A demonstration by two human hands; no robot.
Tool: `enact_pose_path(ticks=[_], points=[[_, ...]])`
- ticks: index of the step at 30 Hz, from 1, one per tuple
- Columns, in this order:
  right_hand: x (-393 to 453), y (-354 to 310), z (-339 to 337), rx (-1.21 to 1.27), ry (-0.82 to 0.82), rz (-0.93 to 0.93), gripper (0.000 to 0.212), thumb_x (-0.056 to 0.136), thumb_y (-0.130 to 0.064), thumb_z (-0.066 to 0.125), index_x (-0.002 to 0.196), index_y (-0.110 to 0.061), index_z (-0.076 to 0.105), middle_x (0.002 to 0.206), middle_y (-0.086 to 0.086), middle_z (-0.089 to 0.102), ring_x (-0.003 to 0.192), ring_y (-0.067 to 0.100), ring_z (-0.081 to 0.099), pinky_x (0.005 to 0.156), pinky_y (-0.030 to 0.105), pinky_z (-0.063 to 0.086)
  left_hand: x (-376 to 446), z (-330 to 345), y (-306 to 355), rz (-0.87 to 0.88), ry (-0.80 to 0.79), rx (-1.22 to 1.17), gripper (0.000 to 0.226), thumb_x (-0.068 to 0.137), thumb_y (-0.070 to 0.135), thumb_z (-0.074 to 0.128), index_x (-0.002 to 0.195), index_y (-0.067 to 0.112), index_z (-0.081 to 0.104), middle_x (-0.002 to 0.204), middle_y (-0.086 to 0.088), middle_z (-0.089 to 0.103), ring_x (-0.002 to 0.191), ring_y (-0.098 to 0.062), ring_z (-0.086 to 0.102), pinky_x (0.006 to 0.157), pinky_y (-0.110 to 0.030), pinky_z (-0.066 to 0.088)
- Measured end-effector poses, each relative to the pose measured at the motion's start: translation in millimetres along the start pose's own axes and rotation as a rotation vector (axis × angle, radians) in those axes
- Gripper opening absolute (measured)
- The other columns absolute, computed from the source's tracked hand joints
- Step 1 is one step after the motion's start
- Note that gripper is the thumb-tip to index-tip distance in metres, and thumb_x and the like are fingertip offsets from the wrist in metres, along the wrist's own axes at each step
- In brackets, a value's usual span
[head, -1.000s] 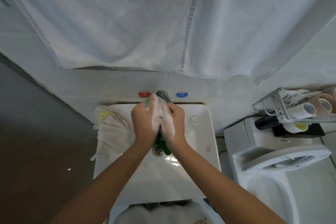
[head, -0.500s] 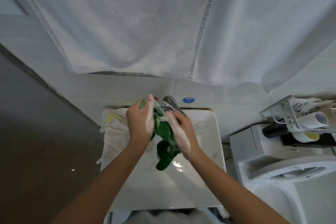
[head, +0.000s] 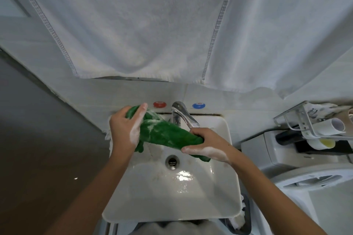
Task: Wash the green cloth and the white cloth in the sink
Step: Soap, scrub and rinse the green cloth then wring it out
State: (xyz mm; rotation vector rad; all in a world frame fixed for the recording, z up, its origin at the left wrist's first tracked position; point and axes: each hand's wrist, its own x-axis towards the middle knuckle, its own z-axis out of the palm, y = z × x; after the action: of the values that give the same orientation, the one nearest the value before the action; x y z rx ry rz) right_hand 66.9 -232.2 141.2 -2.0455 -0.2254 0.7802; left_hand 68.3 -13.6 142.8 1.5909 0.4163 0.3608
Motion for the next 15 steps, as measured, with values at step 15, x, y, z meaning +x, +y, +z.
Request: enact_pose_path(ticks=[15], points=[[4, -5, 15, 0.816, 0.222, -0.177, 0.023, 0.083, -0.021, 0.059, 0.101, -0.009, 0.056, 0.087, 0.003, 0.071, 0.075, 0.019, 0.066, 0.062, 0.032, 0.056, -8, -16, 5, -0.146, -0.341, -0.04, 0.013, 0.08, 0.005, 0.073, 0.089, 0.011, 0.066, 0.083, -0.003, 0.073, 0.08, -0.02, 0.07, 0.071, -0.028, 0.056]])
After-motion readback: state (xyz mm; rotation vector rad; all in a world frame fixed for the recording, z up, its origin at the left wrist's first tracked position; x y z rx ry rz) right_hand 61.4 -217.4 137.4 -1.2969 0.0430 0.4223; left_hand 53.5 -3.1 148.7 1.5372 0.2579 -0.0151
